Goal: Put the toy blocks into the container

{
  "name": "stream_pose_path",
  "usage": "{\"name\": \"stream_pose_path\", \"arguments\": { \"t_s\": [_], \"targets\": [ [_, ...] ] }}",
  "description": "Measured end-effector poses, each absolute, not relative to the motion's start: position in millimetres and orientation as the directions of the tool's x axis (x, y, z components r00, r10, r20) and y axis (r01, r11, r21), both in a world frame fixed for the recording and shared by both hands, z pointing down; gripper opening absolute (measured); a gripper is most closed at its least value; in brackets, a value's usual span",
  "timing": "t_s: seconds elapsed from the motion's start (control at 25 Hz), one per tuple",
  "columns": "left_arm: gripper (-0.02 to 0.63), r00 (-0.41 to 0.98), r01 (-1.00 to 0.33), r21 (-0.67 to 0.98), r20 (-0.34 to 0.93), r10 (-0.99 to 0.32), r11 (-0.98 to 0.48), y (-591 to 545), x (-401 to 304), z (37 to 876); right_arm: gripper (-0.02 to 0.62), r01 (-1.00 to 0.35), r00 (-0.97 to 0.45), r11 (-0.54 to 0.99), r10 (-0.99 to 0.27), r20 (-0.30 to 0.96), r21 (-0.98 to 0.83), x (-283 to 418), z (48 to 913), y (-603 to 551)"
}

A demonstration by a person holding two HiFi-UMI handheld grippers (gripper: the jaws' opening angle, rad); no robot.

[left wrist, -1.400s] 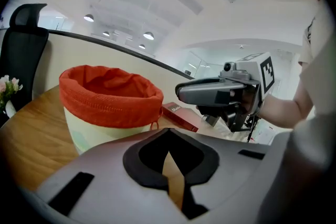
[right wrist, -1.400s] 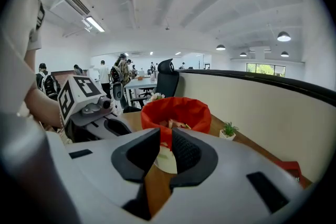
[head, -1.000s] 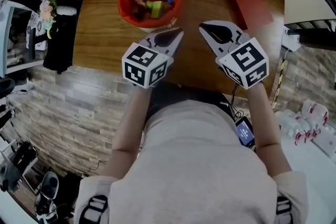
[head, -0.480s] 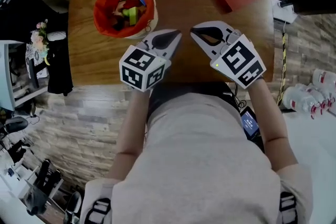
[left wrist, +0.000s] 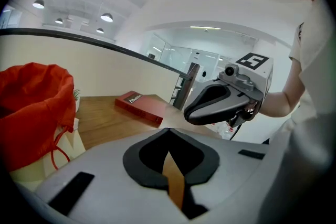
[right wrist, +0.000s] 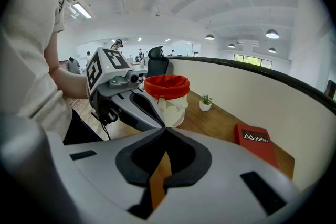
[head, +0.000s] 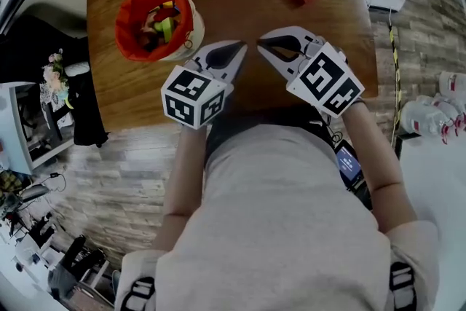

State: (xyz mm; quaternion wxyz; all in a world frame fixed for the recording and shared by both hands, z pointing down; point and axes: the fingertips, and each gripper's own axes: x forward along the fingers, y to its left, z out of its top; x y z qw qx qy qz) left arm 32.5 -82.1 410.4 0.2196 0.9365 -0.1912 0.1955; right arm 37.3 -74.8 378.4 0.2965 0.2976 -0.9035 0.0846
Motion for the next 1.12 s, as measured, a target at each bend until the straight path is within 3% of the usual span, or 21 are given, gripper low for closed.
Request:
{"name": "stream_pose_path", "arguments": {
  "t_s": [1.12],
  "targets": [
    [0.012, 0.849, -0.43, 0.329, 0.463, -0.254, -0.841, -74.7, 34.0, 413.3, 0.011, -0.656, -0.647, 0.753, -0.523, 0.555, -0.055, 35.8, 384.5, -68.4]
  ]
}}
